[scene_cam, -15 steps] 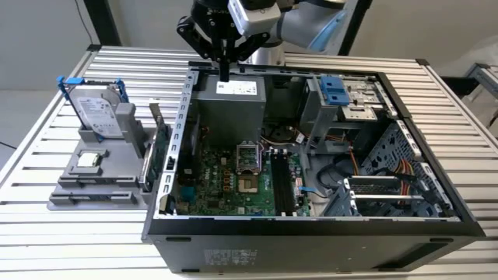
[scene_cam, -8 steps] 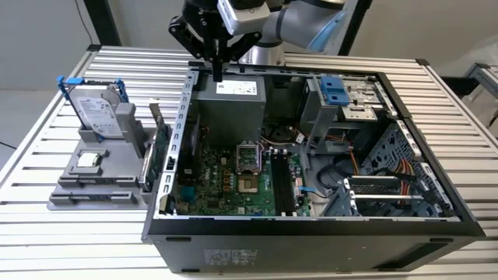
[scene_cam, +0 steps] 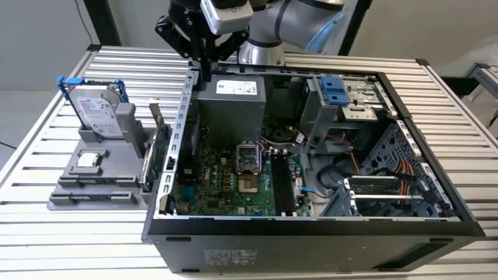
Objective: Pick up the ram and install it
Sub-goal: 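Reach for the ram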
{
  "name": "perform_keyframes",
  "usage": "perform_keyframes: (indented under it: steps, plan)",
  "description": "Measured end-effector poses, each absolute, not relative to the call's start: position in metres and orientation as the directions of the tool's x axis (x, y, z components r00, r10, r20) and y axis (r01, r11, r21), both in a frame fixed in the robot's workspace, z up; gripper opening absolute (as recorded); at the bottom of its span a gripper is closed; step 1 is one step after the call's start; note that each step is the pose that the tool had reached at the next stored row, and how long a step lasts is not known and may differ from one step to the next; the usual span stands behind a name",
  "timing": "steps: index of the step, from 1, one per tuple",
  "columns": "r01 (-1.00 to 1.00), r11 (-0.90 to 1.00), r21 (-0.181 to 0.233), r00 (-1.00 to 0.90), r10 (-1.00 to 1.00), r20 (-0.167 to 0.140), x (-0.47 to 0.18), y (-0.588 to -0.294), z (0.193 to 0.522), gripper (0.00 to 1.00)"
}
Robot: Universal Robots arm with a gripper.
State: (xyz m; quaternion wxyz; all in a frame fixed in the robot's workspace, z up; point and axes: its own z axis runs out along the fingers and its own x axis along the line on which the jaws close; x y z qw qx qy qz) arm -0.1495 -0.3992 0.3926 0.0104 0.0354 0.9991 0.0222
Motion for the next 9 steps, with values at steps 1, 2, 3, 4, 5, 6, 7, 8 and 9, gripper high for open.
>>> perform_keyframes:
  steps: [1,2,3,4,5,6,7,8,9]
  plan:
    - [0.07,0.997,0.045,-0.997,0.071,-0.019,-0.152,-0.399,0.393,0.0]
    - [0.07,0.997,0.045,-0.997,0.071,-0.019,-0.154,-0.399,0.393,0.0]
    - [0.07,0.997,0.045,-0.997,0.071,-0.019,-0.156,-0.399,0.393,0.0]
    - [0.07,0.997,0.045,-0.997,0.071,-0.019,-0.158,-0.399,0.393,0.0]
    - [0.07,0.997,0.045,-0.997,0.071,-0.019,-0.16,-0.399,0.393,0.0]
    - [0.07,0.997,0.045,-0.997,0.071,-0.019,-0.162,-0.399,0.393,0.0]
    - [0.07,0.997,0.045,-0.997,0.071,-0.019,-0.164,-0.399,0.393,0.0]
    - [0.07,0.997,0.045,-0.997,0.071,-0.019,-0.166,-0.399,0.393,0.0]
    - [0.07,0.997,0.045,-0.997,0.071,-0.019,-0.168,-0.399,0.393,0.0]
